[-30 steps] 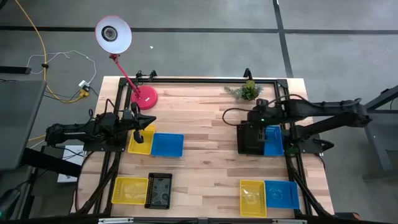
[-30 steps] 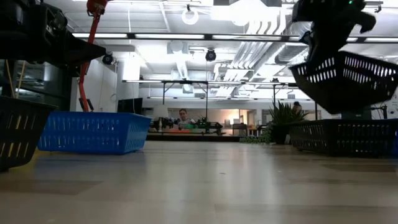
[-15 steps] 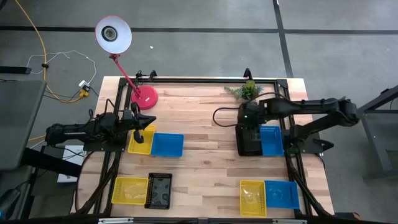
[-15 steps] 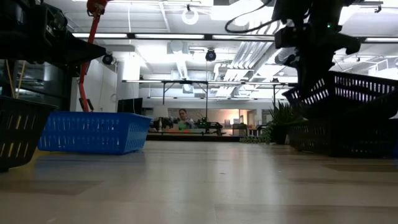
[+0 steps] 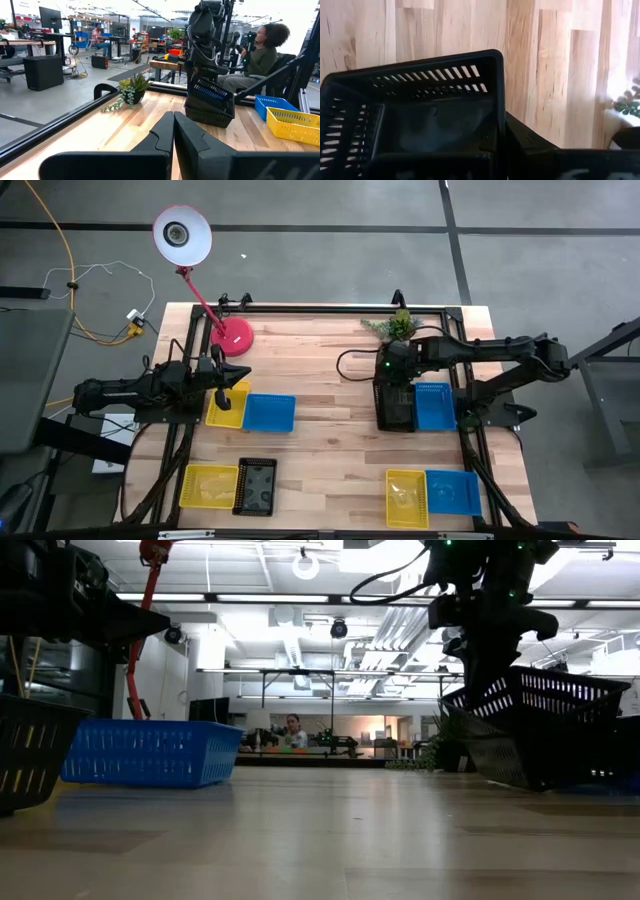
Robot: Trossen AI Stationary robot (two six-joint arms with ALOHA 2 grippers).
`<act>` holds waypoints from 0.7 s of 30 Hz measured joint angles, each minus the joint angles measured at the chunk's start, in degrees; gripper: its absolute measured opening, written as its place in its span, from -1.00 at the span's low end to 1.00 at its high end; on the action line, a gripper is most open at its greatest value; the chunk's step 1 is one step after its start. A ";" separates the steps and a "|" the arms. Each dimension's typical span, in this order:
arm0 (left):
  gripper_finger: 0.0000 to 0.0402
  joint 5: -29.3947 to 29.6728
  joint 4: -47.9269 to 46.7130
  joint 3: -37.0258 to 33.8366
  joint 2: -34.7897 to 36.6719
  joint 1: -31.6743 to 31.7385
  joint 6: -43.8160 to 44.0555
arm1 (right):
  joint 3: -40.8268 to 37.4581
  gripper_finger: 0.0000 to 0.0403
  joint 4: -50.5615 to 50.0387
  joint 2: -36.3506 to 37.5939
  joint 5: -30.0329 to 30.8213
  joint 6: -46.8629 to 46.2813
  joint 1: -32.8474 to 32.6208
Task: Stack baskets by color
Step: Stack the top center black basket on the right black basket
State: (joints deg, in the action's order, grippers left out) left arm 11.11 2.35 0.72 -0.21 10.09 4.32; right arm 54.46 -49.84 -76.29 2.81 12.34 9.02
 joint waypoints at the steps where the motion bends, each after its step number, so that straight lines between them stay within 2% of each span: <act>1: -1.00 -0.01 0.00 0.00 0.00 0.01 0.00 | 0.00 -1.00 0.02 0.00 0.00 -1.04 0.00; 11: -1.00 -0.02 0.01 0.00 0.00 0.00 0.00 | 0.00 -0.95 0.08 0.00 -0.16 -8.05 0.00; 15: -1.00 -0.02 0.00 0.01 0.00 0.02 0.00 | 0.00 -0.75 -0.09 0.00 0.13 -11.17 0.00; 21: -1.00 -0.02 0.00 0.02 0.00 0.02 0.00 | 0.00 -0.30 -2.22 0.00 0.02 -15.20 -0.04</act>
State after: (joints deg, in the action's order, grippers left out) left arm 11.09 2.35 0.73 -0.21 10.11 4.32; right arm 54.46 -52.07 -76.29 2.83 -2.86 8.97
